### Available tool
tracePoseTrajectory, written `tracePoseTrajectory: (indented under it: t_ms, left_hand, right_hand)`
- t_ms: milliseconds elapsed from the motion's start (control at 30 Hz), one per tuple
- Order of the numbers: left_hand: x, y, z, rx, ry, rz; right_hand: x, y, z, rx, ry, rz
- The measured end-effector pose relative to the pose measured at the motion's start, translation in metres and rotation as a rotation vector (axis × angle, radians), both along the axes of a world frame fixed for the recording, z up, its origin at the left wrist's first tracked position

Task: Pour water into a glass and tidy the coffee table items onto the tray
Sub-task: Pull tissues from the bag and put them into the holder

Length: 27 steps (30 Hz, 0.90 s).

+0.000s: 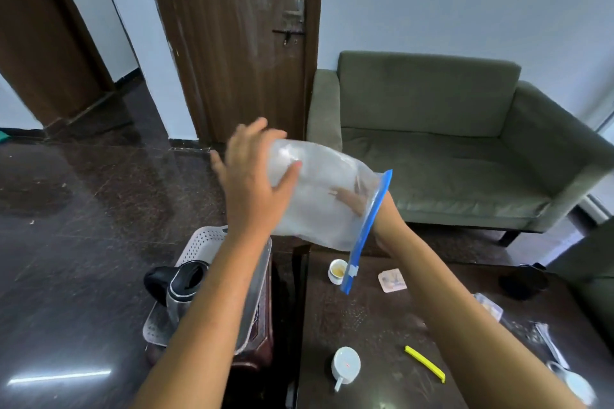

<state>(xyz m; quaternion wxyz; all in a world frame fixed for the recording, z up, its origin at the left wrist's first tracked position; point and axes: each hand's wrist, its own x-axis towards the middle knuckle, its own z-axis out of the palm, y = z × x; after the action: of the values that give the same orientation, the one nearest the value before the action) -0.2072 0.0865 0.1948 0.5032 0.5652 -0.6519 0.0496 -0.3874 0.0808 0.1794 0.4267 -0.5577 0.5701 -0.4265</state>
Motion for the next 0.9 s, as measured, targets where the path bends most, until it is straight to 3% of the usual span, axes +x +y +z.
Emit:
tracePoseTrajectory:
  t_ms: [67,167,267,533,700,900]
  left_hand:
    - [0.016,-0.002,-0.001,0.195,0.280,-0.039]
    - [0.035,0.004,-0.013,0.541,0.824,-0.382]
    - [0.040,0.005,-0.027,0.633,0.846,-0.434]
    - [0.040,0.009,-0.031,0.626,1.038,-0.401]
    - [0.058,0.011,-0.030,0.592,1.239,-0.323]
    - [0.063,0.020,-0.038,0.631,1.318,-0.347]
  right_hand:
    - [-0.007,0.008,0.005,-0.012,-0.170,-0.016]
    - [-0.015,0.016,0.010,0.030,-0.337,0.009]
    - [-0.016,0.021,0.012,0.057,-0.303,0.040]
    - [0.000,0.021,0.009,0.259,-0.445,-0.033]
    - [-0.004,0.026,-0.003,0.185,-0.476,0.010]
    - [-0.004,0.028,-0.008,0.238,-0.524,0.090]
